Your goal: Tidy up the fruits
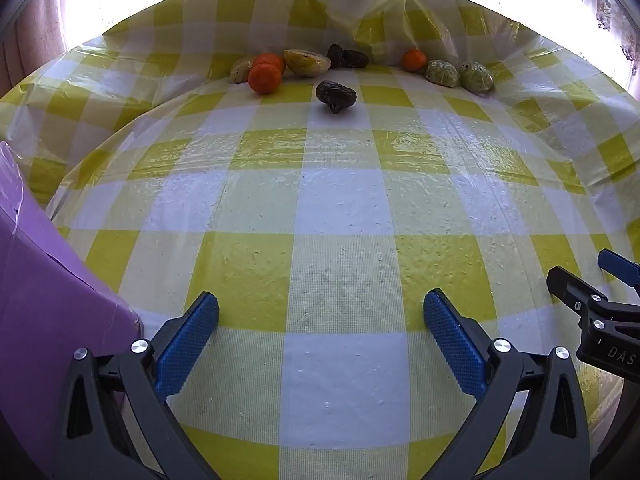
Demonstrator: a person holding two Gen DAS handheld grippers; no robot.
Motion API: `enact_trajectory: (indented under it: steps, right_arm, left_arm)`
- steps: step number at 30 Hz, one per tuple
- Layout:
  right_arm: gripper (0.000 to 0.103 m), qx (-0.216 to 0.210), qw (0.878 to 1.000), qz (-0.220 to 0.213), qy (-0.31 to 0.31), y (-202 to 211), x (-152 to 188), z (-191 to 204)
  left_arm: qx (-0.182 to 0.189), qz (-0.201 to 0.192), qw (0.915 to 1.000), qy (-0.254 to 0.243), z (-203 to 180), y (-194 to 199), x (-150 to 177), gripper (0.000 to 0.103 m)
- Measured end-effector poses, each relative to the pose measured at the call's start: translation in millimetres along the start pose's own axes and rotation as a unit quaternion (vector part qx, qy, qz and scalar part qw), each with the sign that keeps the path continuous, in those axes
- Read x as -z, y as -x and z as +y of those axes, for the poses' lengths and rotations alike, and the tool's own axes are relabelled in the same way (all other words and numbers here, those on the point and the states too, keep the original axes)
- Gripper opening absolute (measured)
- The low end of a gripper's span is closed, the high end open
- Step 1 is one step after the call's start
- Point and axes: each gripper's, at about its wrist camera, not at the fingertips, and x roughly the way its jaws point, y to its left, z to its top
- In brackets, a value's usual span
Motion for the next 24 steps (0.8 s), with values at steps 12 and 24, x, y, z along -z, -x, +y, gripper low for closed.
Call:
enact_trajectory:
  steps: [12,24]
  right_arm:
    - [0.102,0.001,1.0,0.005,0.001,-0.8,0.2,0.3]
    - [0.102,0.0,1.0,0.005,0.0,-1.0,-0.2,-0.5]
  left_arm:
    - [0.0,0.001,1.0,0.0,0.2,-0.2,-0.3,0.099]
    - [0.0,0.0,1.0,0.0,0.1,-0.2,-0.3,0.099]
